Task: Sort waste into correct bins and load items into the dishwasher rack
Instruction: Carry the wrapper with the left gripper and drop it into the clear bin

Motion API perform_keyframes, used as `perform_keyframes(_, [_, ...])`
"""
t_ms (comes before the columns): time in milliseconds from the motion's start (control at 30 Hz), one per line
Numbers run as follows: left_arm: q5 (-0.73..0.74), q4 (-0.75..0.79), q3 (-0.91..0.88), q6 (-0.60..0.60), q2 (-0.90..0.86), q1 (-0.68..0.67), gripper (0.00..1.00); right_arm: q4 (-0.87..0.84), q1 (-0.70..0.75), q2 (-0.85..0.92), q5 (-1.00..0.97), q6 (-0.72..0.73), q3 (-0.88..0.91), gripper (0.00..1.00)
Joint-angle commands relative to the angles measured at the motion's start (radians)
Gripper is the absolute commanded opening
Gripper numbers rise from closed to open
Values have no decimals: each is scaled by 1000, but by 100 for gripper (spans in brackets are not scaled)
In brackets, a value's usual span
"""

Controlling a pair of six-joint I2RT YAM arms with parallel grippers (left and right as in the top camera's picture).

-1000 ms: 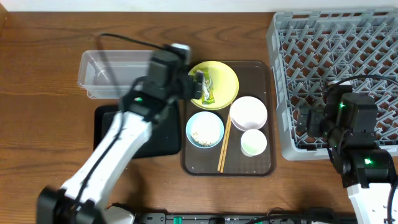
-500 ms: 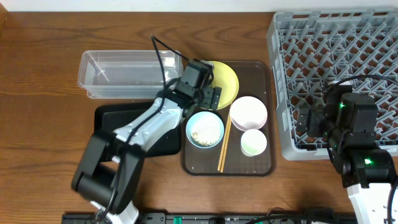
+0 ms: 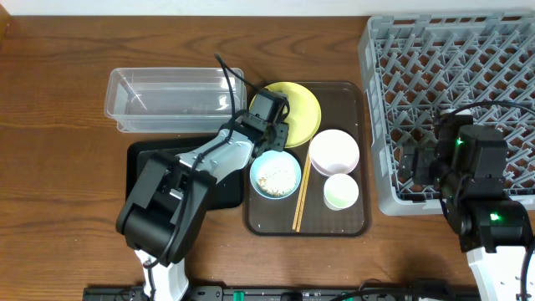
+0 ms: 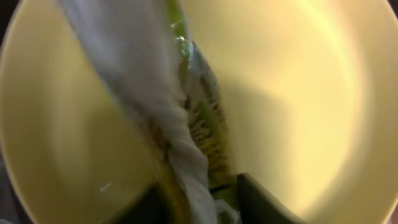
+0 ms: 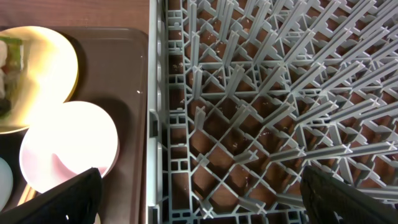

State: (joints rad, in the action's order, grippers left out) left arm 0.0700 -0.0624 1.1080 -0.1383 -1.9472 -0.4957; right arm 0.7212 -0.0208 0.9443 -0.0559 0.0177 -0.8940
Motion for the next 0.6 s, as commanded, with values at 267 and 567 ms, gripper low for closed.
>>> perform_keyframes(267, [-12,-23,22,2,217,6,6,2,7,-2,5,11,-22,99])
perform_keyframes(567, [-136,-179,22,-75,429,139,6,1,7,-2,5,11,-22,99])
